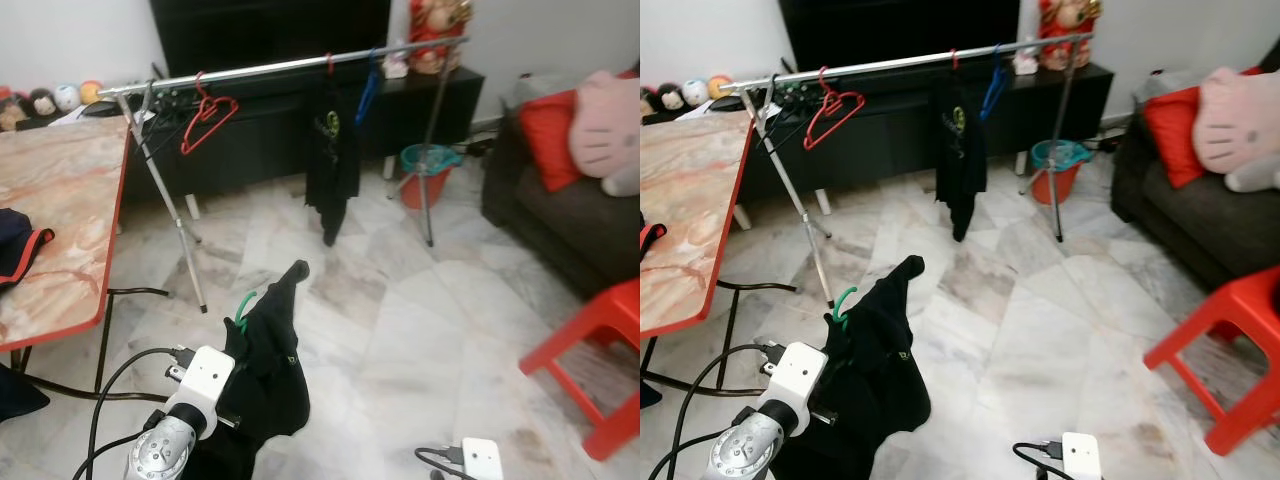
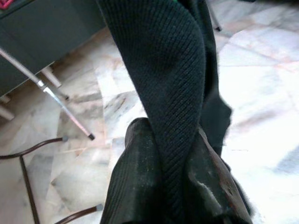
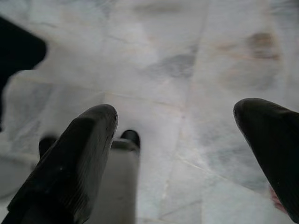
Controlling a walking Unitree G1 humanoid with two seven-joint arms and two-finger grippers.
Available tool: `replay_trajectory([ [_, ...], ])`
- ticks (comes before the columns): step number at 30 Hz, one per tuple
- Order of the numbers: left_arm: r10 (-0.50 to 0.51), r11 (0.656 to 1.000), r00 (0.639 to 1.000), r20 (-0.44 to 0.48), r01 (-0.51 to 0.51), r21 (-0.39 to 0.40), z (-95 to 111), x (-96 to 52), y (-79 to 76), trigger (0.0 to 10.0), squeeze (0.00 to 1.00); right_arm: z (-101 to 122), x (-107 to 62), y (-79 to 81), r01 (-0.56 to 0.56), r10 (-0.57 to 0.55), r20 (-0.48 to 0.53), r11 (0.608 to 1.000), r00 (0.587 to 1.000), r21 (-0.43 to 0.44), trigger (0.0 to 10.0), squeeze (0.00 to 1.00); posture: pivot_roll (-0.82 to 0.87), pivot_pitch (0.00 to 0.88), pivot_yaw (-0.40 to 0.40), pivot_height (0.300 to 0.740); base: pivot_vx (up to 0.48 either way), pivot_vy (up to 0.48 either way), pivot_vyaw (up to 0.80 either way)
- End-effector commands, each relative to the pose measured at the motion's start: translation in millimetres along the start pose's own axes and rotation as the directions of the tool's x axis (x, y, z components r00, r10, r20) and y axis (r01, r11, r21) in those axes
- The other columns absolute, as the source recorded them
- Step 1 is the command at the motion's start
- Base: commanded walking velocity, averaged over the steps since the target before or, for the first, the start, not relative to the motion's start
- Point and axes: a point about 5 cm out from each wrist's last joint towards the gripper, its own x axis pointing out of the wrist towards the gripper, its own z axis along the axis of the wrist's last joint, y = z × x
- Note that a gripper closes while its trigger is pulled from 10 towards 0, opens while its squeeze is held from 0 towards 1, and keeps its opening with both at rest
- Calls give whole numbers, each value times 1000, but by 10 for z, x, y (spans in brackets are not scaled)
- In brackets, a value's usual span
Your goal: Hang hanger
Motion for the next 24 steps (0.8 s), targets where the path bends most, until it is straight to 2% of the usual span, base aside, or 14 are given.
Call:
replay_trajectory([
  [1, 14, 1000, 1000, 26, -14, 19, 68, 8, 72, 10000, 0, 37, 5, 58, -12, 12, 22, 1000, 1000, 0, 10000, 0, 76, 0, -10, 740, -326, 0, 0],
  [9, 14, 1000, 1000, 26, -14, 22, 73, 15, 67, 10000, 0, 56, 5, 56, -12, 12, 42, 1000, 999, -3, 10000, 0, 72, 0, -13, 740, -322, 0, 0],
  [21, 12, 998, 1000, 9, -12, 66, 69, 41, 60, 10000, 0, 93, 3, 56, -3, 3, 78, 1000, 997, -1, 10000, 0, 73, 0, -15, 740, 0, 0, 0],
  [22, 9, 998, 1000, 9, -10, 68, 76, 40, 57, 10000, 0, 330, 32, 67, 6, -5, 171, 1000, 985, -4, 10000, 0, 74, 0, -14, 740, 0, 0, 0],
  [23, 9, 998, 1000, 9, -10, 68, 76, 40, 57, 10000, 0, 330, 32, 67, 6, -5, 171, 1000, 985, -4, 10000, 0, 74, 0, -14, 740, 0, 0, 0],
  [24, 4, 998, 1000, 11, -5, 69, 90, 43, 51, 10000, 0, 582, 45, 70, 13, -11, 266, 1000, 964, -7, 10000, 0, 72, 0, -14, 740, 0, 0, 0],
])
